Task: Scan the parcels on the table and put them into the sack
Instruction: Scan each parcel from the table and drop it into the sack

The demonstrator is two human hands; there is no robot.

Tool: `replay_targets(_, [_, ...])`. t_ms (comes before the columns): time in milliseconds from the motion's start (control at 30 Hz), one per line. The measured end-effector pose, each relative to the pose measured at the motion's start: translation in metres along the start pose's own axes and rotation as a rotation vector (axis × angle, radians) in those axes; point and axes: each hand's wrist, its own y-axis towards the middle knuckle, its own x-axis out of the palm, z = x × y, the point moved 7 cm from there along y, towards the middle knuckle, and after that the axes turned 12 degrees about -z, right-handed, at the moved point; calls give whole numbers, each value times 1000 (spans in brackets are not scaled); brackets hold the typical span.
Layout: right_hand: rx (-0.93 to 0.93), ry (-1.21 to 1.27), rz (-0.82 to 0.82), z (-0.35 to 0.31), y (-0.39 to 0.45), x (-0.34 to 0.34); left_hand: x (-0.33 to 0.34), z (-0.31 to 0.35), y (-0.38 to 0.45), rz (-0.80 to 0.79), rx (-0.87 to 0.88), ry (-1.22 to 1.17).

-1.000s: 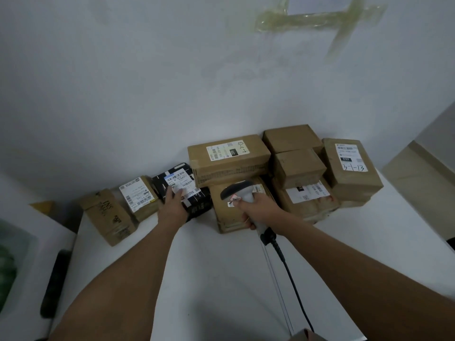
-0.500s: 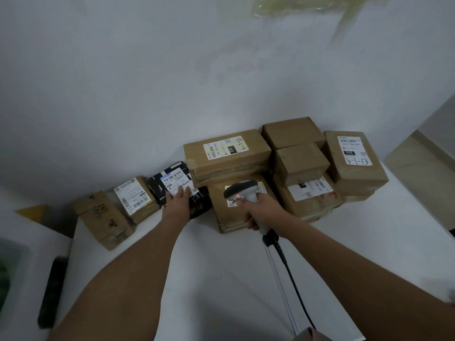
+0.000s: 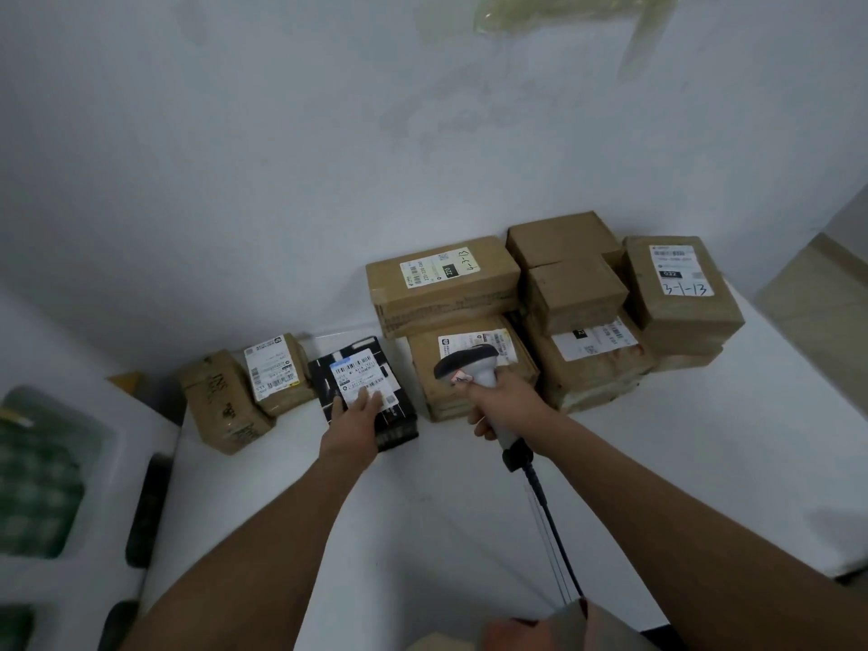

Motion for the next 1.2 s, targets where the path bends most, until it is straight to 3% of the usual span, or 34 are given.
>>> replay_targets(233, [-2,28,-26,23,-32,-3,32,18,-68,126,109,-42])
replay_targets(633, [19,-3,-52,82,-83,-19,72,100,-134,88,309,48])
replay_targets(933, [65,52,11,143,-144,-89,104,152,-169,66,266,32])
replay_targets(1200, [63,68,39,169,-182,-129,127,218,-184,117,126,-50])
